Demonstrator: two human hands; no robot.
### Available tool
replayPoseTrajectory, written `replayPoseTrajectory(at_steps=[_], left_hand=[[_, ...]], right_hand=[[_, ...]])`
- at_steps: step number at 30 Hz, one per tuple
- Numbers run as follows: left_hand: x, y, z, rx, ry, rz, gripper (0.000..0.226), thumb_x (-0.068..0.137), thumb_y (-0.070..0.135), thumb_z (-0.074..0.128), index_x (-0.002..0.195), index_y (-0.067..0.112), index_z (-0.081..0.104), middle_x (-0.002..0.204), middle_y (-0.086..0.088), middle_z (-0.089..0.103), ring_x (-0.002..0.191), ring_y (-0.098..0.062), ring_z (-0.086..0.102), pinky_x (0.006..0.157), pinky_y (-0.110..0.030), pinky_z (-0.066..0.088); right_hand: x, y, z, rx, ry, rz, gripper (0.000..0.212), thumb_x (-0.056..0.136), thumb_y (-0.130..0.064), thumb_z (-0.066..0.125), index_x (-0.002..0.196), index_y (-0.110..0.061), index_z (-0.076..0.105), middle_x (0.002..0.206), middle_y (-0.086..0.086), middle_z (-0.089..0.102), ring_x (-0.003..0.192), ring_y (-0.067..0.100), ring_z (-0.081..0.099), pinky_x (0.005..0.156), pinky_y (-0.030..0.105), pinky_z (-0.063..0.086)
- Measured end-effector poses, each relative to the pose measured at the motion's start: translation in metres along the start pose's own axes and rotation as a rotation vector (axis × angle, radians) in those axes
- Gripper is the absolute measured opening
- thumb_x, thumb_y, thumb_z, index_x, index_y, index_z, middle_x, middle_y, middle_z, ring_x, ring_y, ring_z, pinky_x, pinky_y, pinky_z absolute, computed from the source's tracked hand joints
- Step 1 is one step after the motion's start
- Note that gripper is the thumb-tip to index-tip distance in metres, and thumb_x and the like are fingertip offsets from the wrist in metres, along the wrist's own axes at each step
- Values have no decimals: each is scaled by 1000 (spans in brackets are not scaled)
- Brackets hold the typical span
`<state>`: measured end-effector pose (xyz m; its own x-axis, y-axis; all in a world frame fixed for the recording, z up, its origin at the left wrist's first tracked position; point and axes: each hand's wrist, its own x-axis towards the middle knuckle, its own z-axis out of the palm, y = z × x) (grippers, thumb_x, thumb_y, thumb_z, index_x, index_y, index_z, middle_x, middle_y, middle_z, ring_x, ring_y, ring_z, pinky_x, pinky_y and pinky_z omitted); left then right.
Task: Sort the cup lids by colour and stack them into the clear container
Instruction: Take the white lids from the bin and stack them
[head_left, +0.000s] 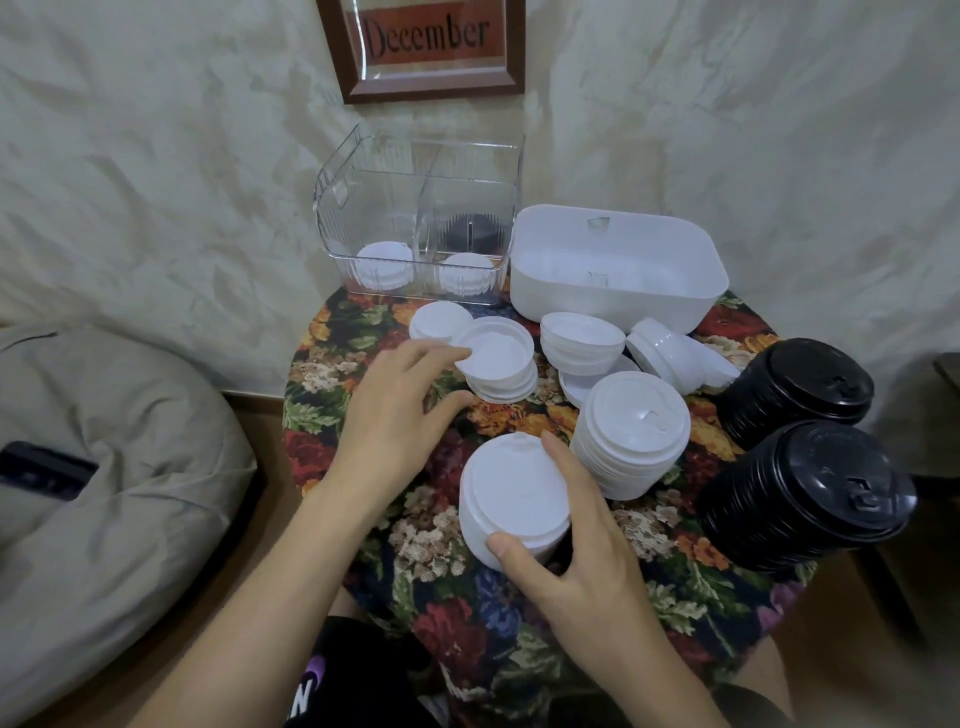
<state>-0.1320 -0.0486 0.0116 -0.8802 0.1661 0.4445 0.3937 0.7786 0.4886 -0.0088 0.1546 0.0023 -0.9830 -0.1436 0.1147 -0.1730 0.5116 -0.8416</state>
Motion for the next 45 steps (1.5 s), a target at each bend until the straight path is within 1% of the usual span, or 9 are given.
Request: replayPoseTrajectory(at_steps=[5, 8, 12, 15, 21, 27, 36, 42, 45], left_hand=[[20, -16, 22, 117, -21, 126, 19, 90, 19, 77, 109, 22, 76, 134, -5, 64, 129, -32, 51, 105, -51, 46], [20, -10, 16, 37, 23, 114, 6, 95, 19, 72, 101, 19, 75, 127, 1, 70, 136, -25, 50, 113, -41, 40], [4, 16, -14, -400, 14, -140, 7, 102, 26, 63, 103, 31, 68, 113, 20, 71, 118, 1, 60, 96, -29, 48], [-12, 35, -34, -719, 62, -219, 13, 102, 13, 61, 101, 26, 65, 96, 9, 75, 92, -7, 70, 81, -23, 53], [-38, 48, -49, -1248, 5, -563, 28, 90, 24, 60, 115, 12, 64, 97, -10, 76, 79, -23, 76, 69, -29, 63], [-47, 45, -42, -1140, -179, -601, 26, 104, 15, 55, 121, 25, 73, 91, -7, 69, 70, -16, 63, 59, -25, 56], [-52, 47, -36, -920, -186, -425, 22, 96, 22, 71, 114, 33, 73, 100, 1, 75, 88, -15, 68, 73, -26, 52], [-63, 45, -33, -567, -214, -357, 29, 90, 51, 68, 119, 52, 66, 80, 4, 62, 73, -14, 57, 72, -43, 49], [-63, 54, -38, -433, -188, -313, 26, 91, 48, 66, 117, 53, 65, 66, 9, 54, 64, -7, 54, 63, -34, 45]], right_hand=[[-1, 0, -1, 18, -13, 2, 78, 87, -69, 64, 146, -70, 13, 151, -51, 13, 139, -24, 15, 106, 20, 27], [-1, 1, -1, 17, -12, -3, 78, 88, -65, 66, 145, -71, 12, 152, -50, 13, 140, -23, 15, 106, 18, 26], [0, 1, -2, 25, -19, 5, 78, 84, -69, 63, 143, -73, 12, 151, -51, 12, 139, -24, 14, 106, 16, 25], [-1, 1, -2, 24, -19, -6, 78, 82, -70, 62, 142, -74, 12, 150, -53, 12, 140, -24, 14, 103, 10, 25], [-2, -2, -3, 48, -15, 3, 77, 83, -68, 65, 137, -79, 11, 146, -56, 13, 137, -26, 17, 98, 8, 29], [-1, -1, -1, 91, 7, 33, 95, 82, -71, 69, 149, -70, 1, 155, -48, 12, 147, -13, 18, 118, 35, 32], [-2, -2, -2, 82, 29, 28, 99, 77, -79, 66, 146, -73, -5, 153, -50, 13, 146, -15, 19, 119, 33, 32], [-1, -2, -1, 74, 32, 5, 97, 78, -78, 63, 149, -69, -3, 157, -46, 10, 148, -13, 17, 122, 38, 32], [-2, -1, -1, 99, 32, 4, 100, 75, -80, 64, 149, -70, -2, 156, -47, 11, 147, -15, 17, 119, 30, 31]])
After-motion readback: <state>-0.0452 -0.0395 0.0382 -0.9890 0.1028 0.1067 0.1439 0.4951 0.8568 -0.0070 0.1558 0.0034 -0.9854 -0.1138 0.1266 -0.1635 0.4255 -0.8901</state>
